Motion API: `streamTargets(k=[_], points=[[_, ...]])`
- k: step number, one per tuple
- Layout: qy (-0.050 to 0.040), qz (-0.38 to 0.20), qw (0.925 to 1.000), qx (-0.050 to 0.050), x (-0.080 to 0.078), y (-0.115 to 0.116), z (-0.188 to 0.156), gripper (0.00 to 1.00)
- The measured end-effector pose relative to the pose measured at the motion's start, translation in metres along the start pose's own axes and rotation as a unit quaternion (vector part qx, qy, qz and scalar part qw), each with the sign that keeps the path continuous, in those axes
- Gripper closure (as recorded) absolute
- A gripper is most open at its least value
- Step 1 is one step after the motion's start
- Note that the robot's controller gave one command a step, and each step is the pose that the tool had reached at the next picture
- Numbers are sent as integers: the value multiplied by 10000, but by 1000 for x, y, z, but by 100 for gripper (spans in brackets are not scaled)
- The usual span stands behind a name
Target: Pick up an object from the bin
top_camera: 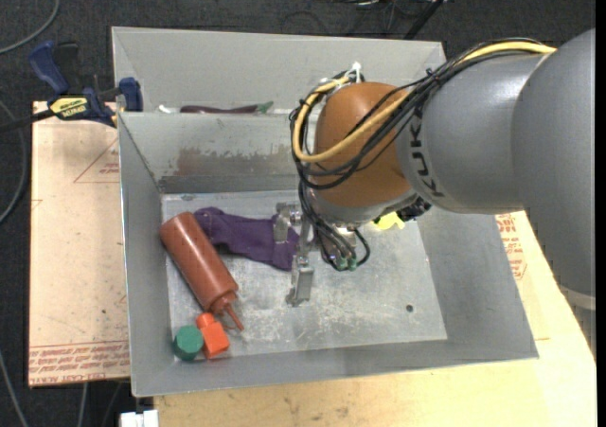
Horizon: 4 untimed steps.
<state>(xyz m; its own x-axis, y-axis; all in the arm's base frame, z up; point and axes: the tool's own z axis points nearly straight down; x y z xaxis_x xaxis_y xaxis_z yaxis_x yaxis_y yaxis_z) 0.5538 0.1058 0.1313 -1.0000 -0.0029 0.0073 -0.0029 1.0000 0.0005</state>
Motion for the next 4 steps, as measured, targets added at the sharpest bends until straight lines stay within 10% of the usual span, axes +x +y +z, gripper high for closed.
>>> streamTargets(k=[1, 2, 4], points=[[-38, 13, 10000, -4, -2, 0, -4, 0], [-45, 322, 9995, -16, -44, 26, 55, 0], [-52, 872, 9962, -17, -44, 26, 29, 0]])
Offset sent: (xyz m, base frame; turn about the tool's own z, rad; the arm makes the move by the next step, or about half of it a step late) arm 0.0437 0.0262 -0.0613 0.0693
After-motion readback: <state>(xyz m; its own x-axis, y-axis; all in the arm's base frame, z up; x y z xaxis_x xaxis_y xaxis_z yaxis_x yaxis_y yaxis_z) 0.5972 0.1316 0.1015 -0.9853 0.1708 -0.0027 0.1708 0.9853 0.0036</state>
